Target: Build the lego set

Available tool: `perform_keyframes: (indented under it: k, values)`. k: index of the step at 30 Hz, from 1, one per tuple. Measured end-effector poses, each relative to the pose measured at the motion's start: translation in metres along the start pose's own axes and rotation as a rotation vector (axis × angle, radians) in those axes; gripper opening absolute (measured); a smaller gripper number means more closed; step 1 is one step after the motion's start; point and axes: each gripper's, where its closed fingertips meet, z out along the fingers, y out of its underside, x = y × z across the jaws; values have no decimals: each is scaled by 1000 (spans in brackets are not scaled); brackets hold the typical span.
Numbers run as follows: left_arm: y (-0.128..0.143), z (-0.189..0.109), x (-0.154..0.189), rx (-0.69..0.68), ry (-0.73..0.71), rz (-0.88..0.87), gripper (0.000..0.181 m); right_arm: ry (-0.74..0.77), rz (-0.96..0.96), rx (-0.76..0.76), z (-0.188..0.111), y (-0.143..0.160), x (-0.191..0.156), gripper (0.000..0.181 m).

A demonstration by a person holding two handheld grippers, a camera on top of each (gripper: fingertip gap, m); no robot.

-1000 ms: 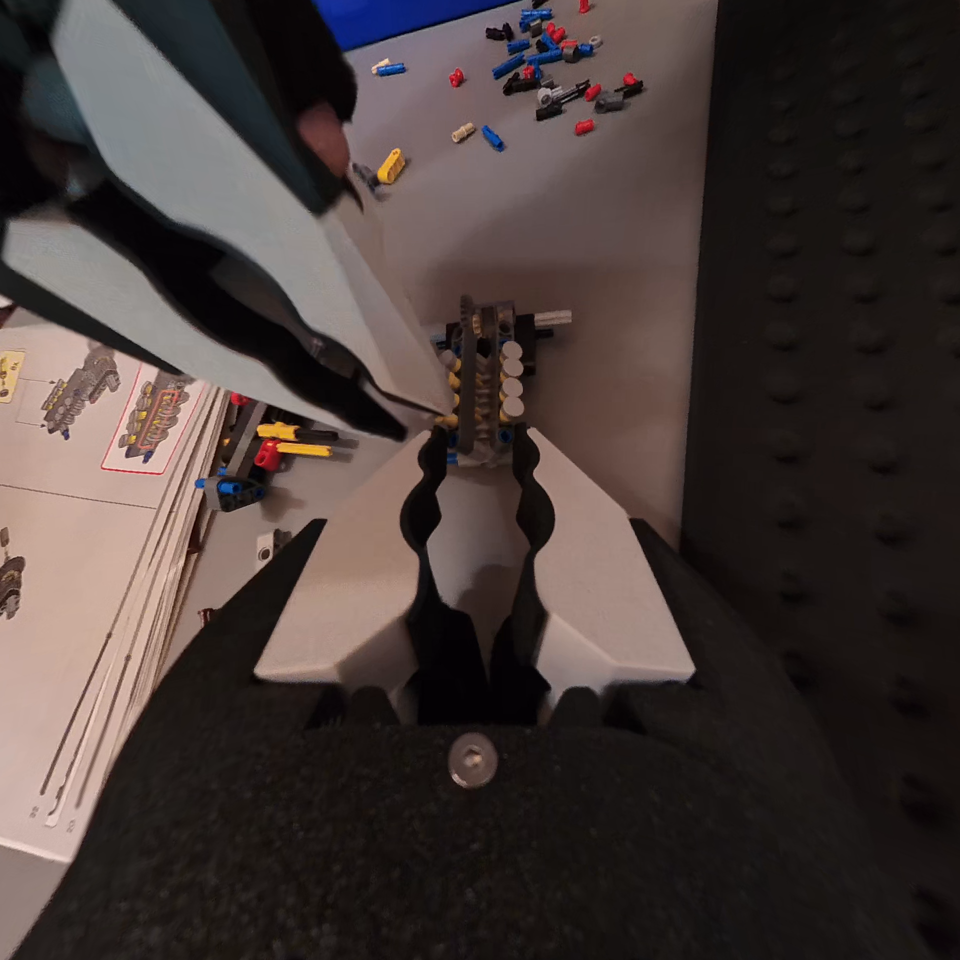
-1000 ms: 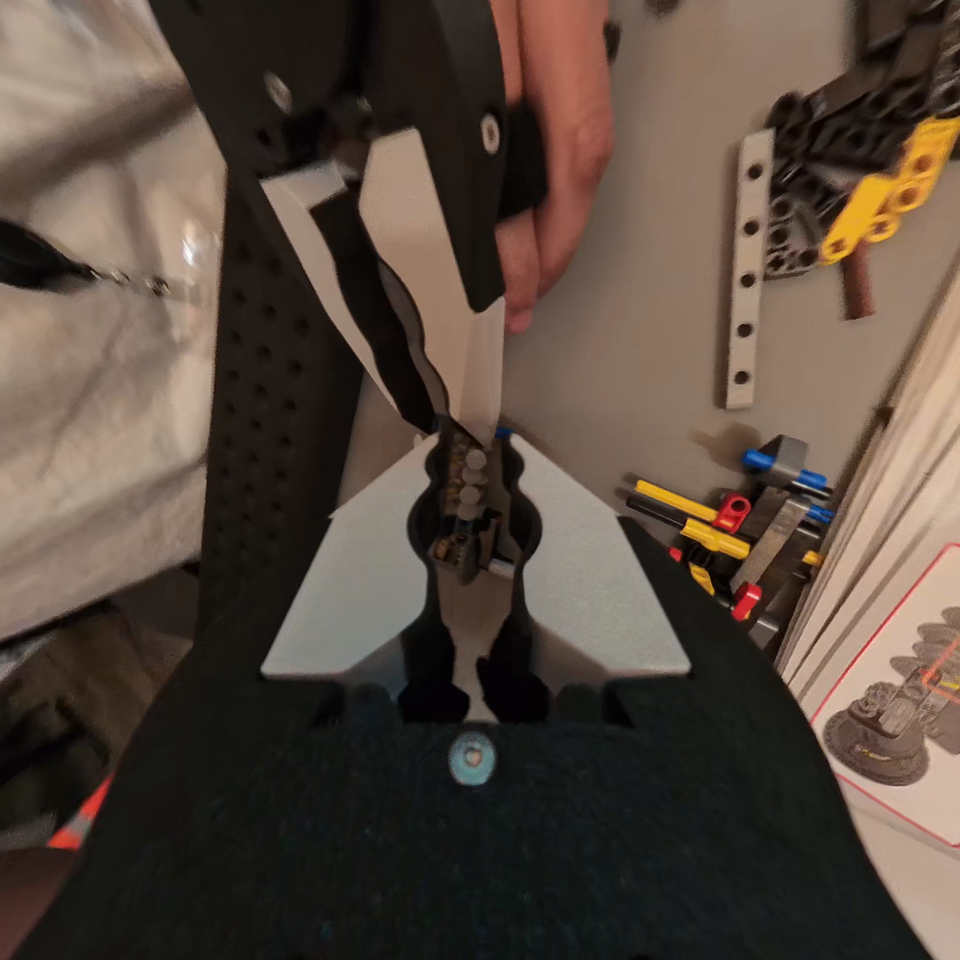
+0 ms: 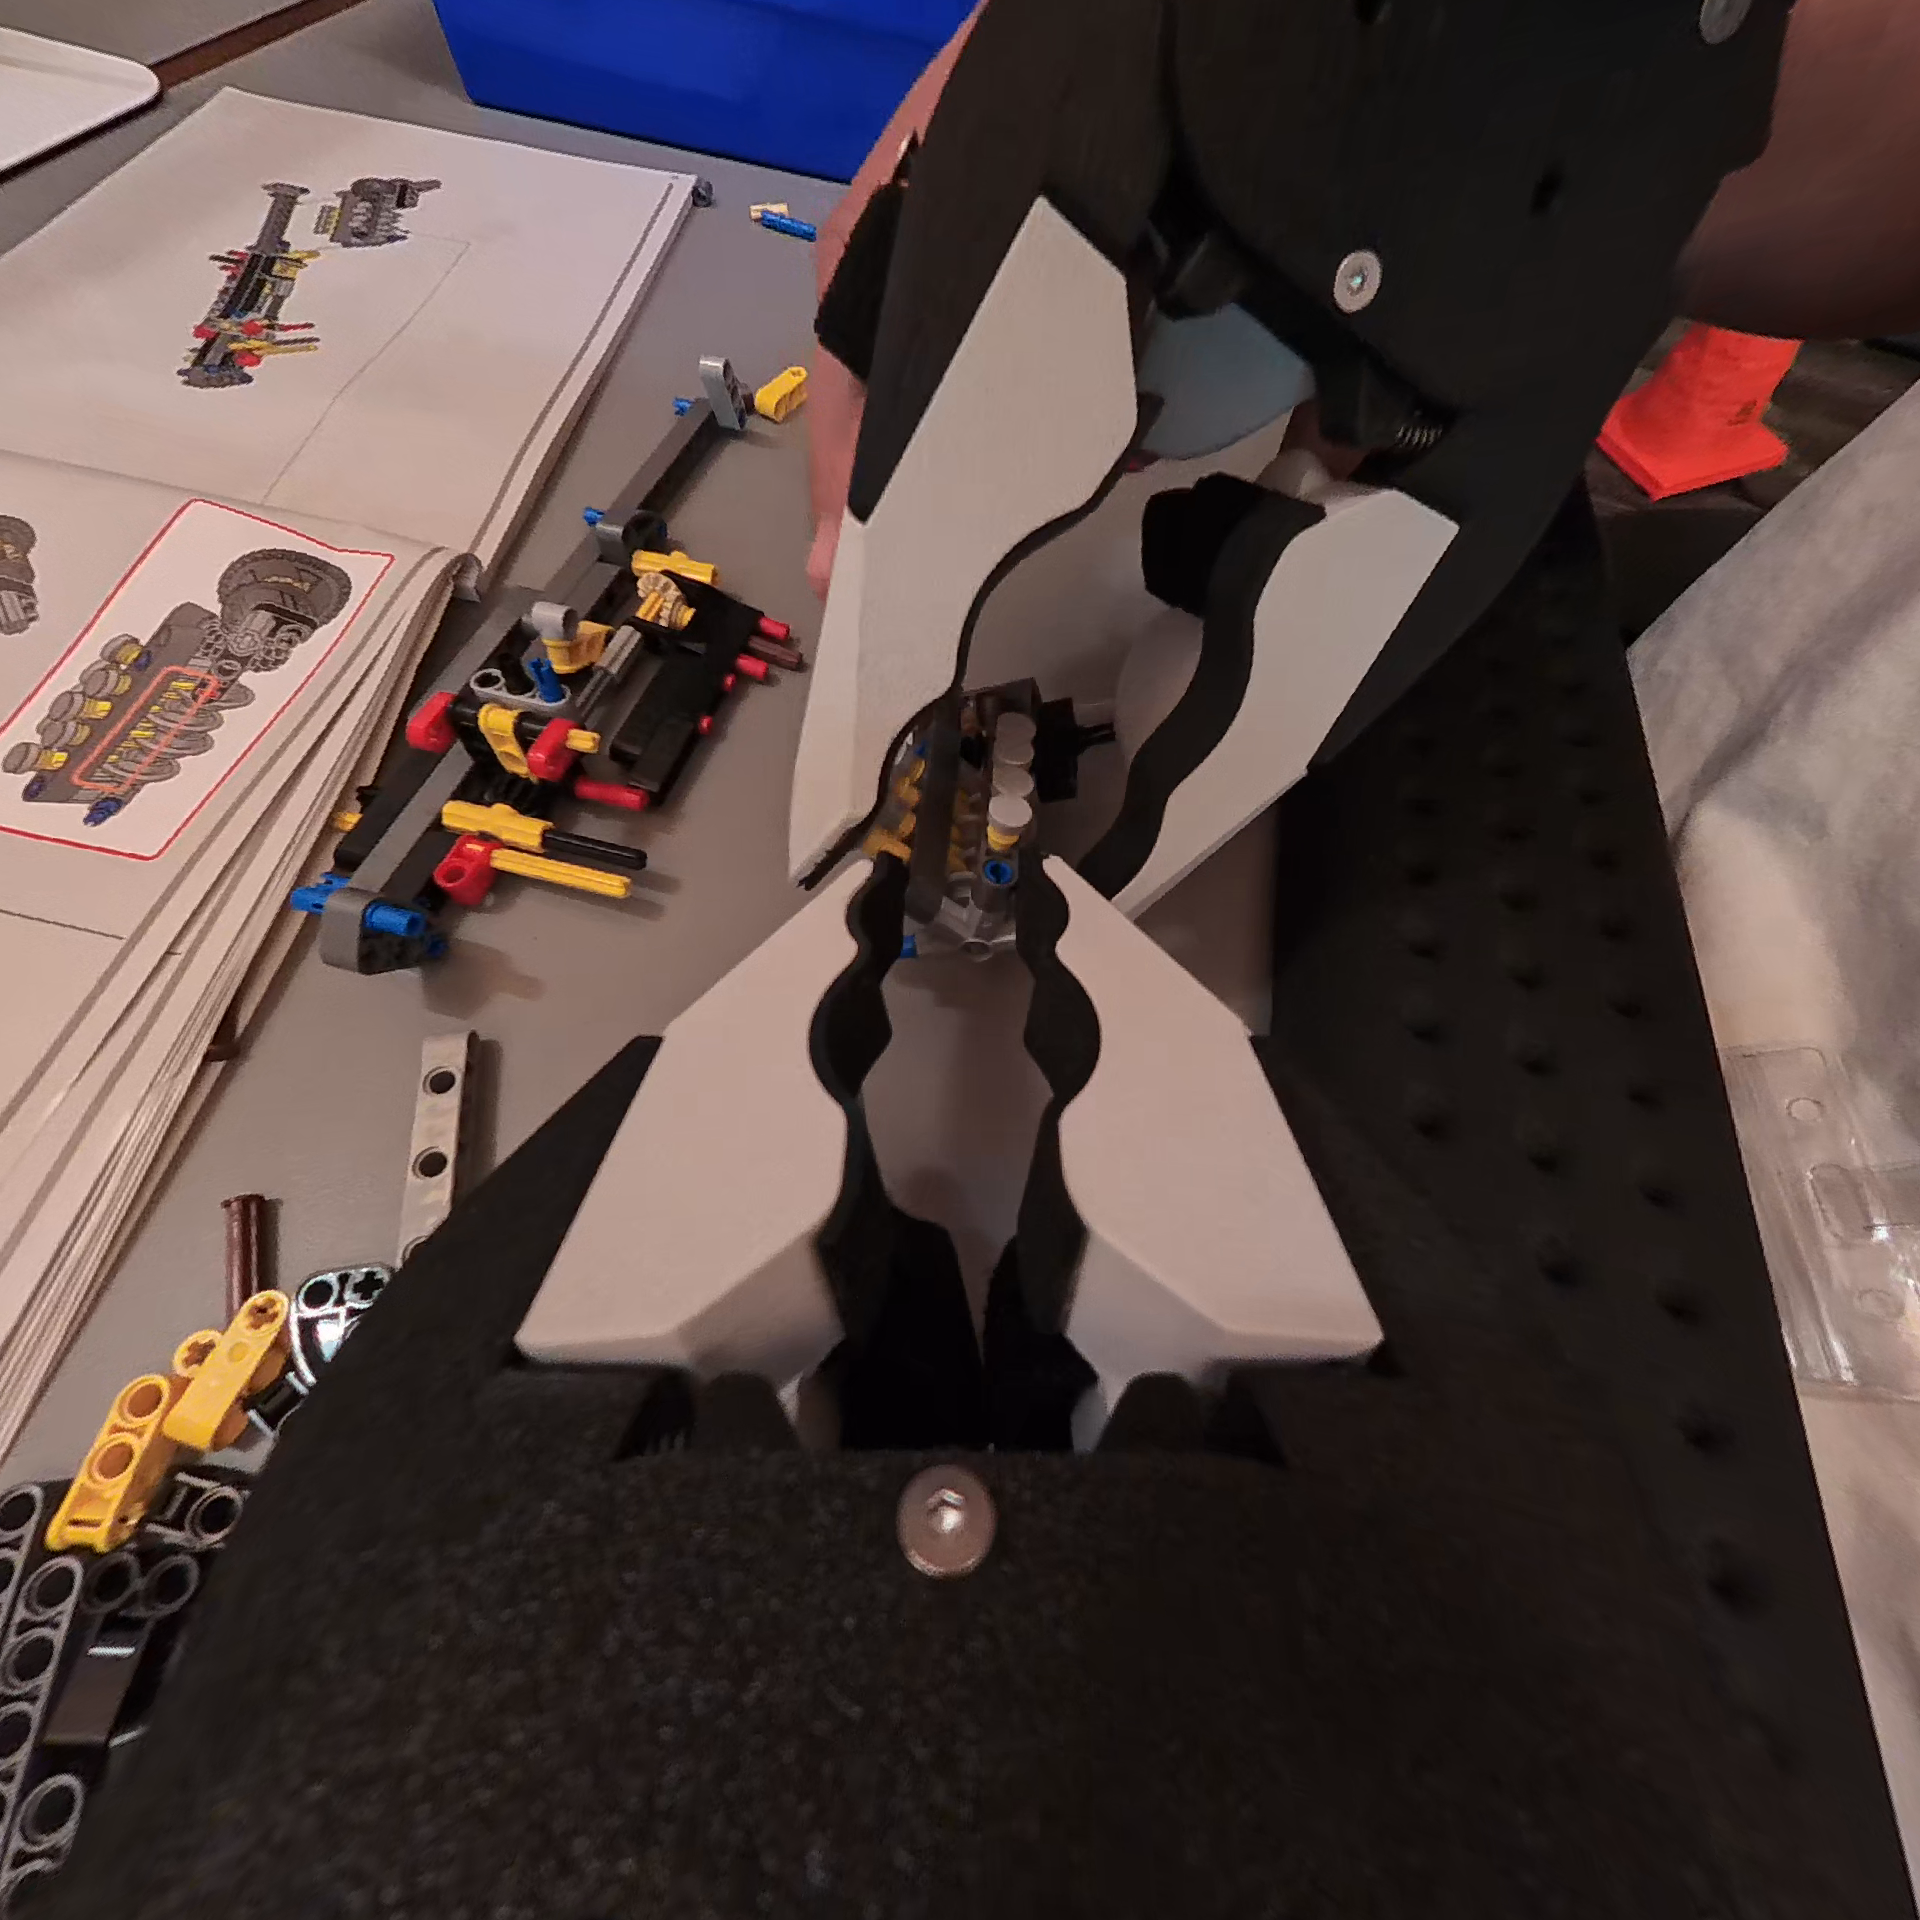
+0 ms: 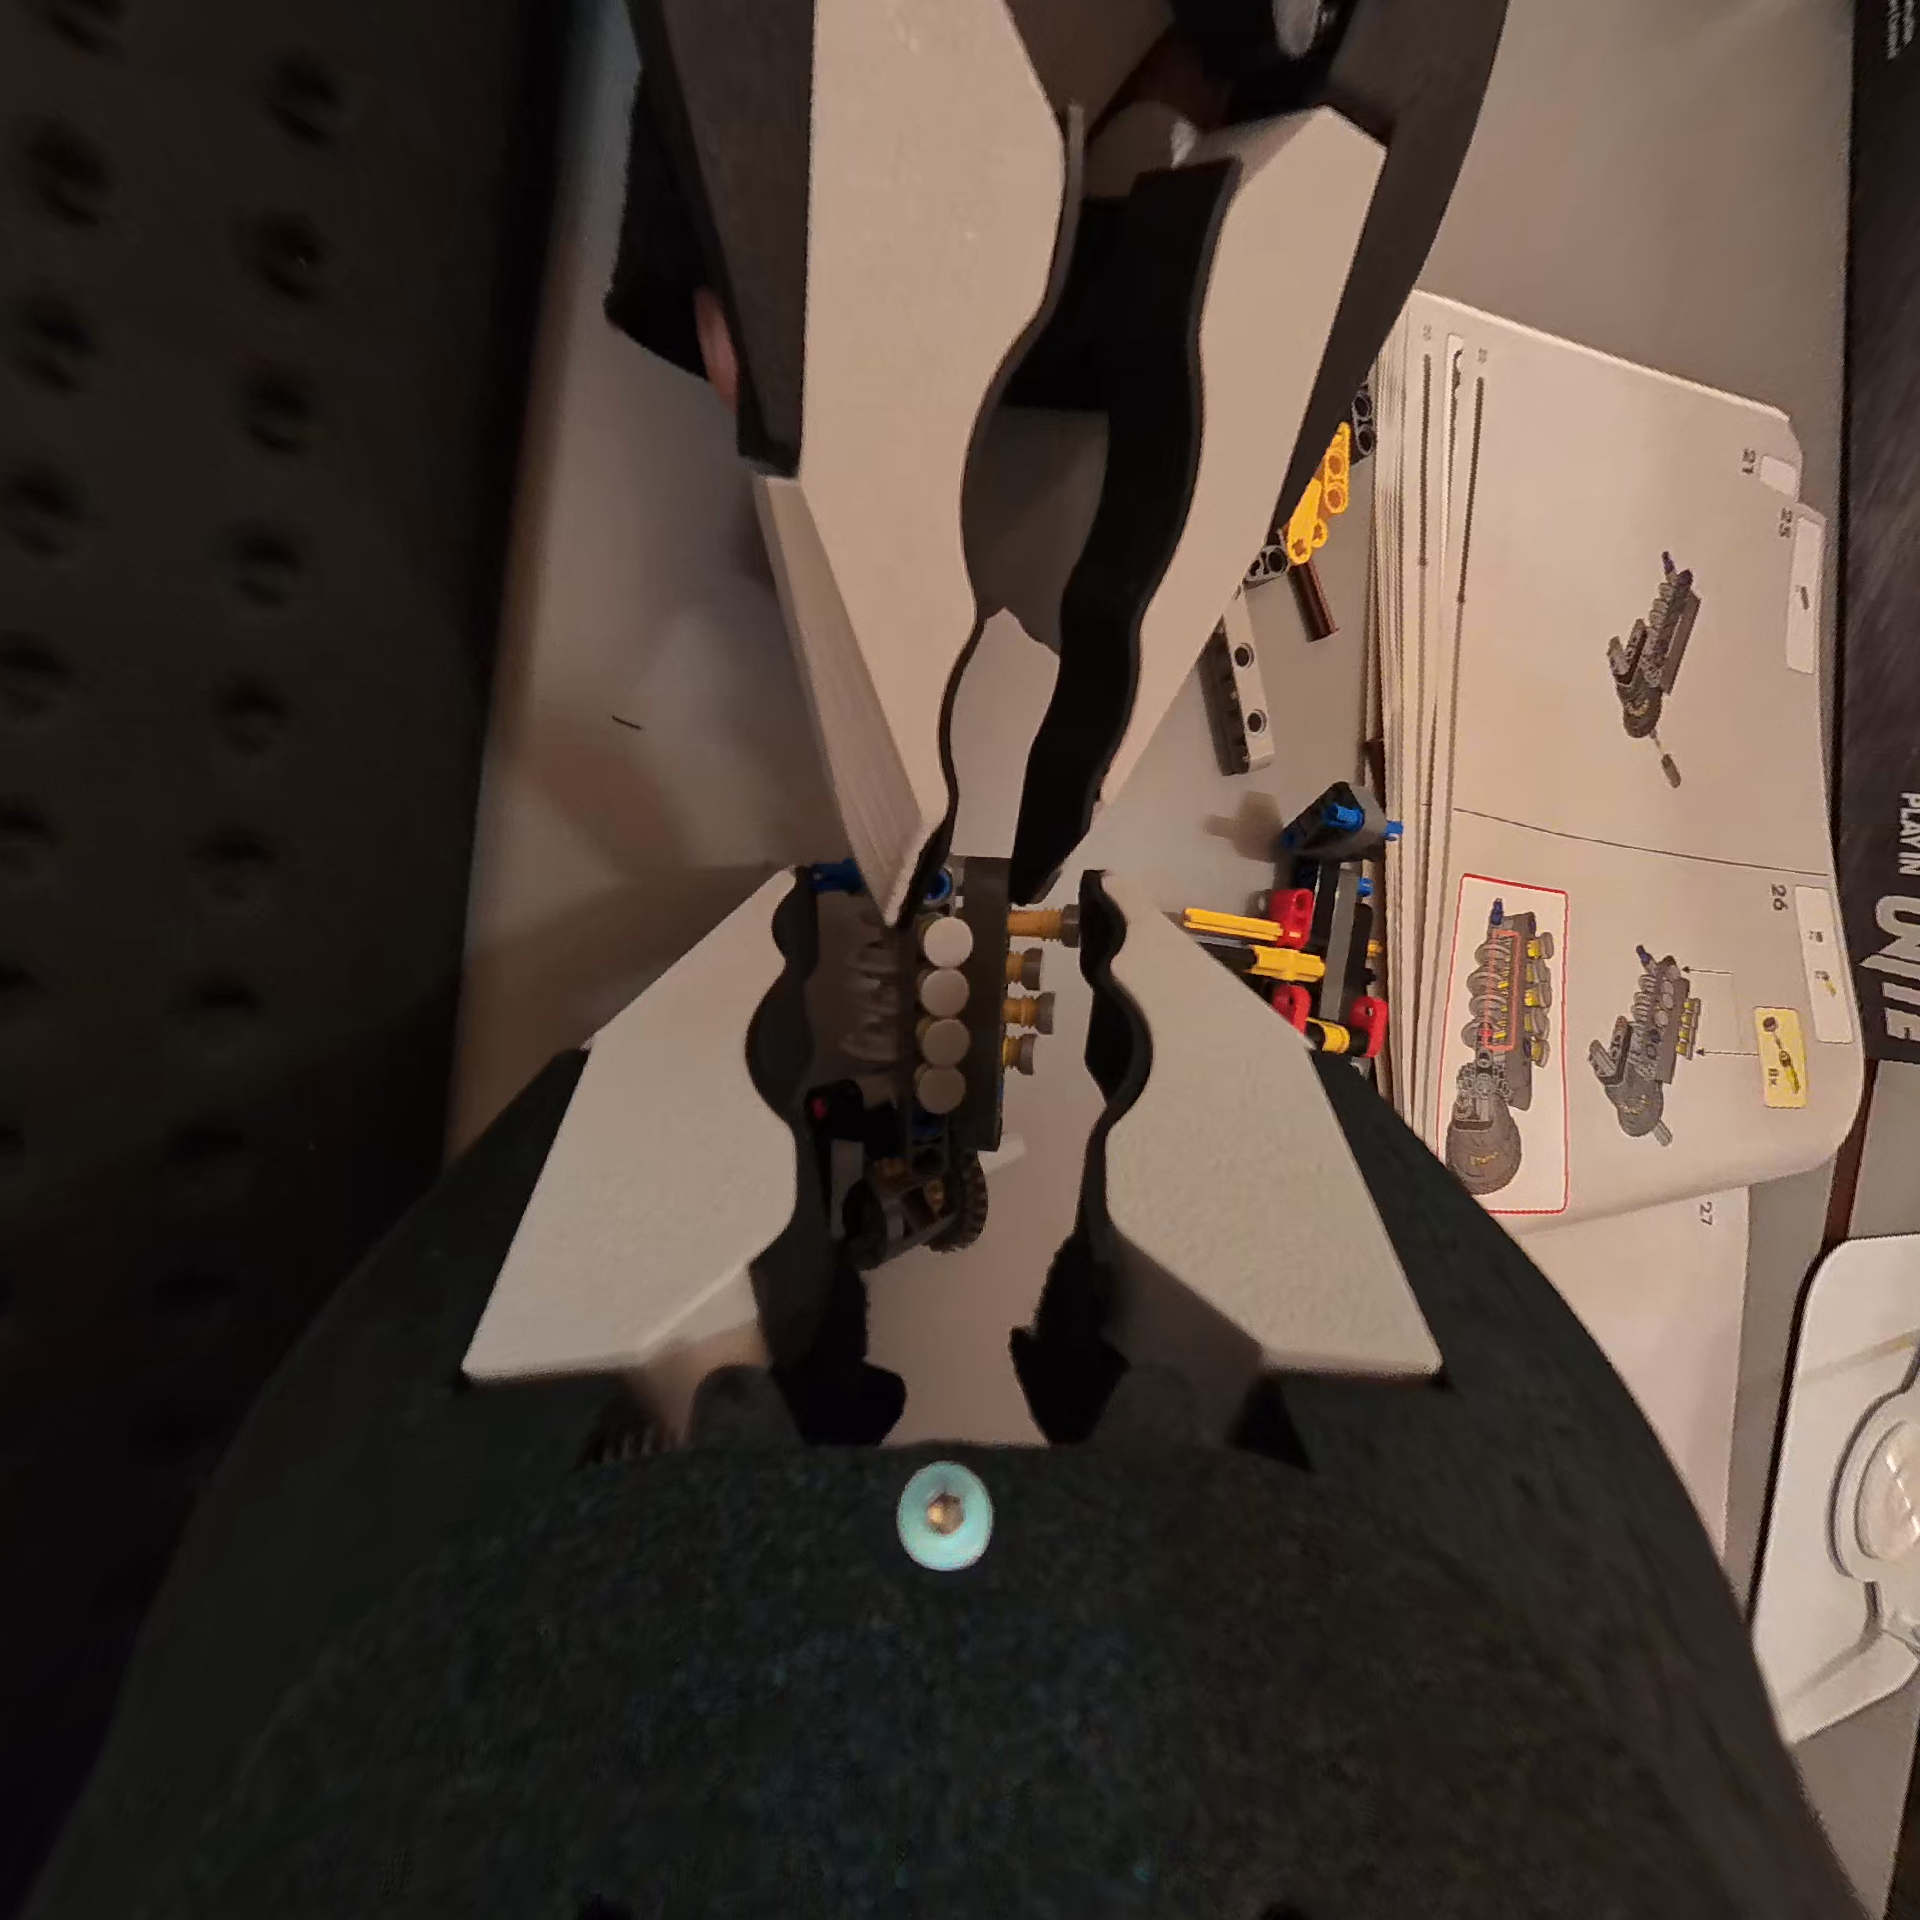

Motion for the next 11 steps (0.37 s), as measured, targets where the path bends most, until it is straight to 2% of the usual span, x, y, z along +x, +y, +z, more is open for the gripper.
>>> perform_keyframes:
  k: [3, 7, 11]
  values:
    - [-2, -2, 2, 17, 17, -3, 21, -4, 7, 9, -2, -2, 1, 50]
    - [-10, -16, -1, 99, 41, -74, 27, 23, 37, 94, -11, -7, 8, 50]
    - [-12, -28, -7, 146, -20, -43, 38, -13, 175, 253, -30, -17, 19, 49]
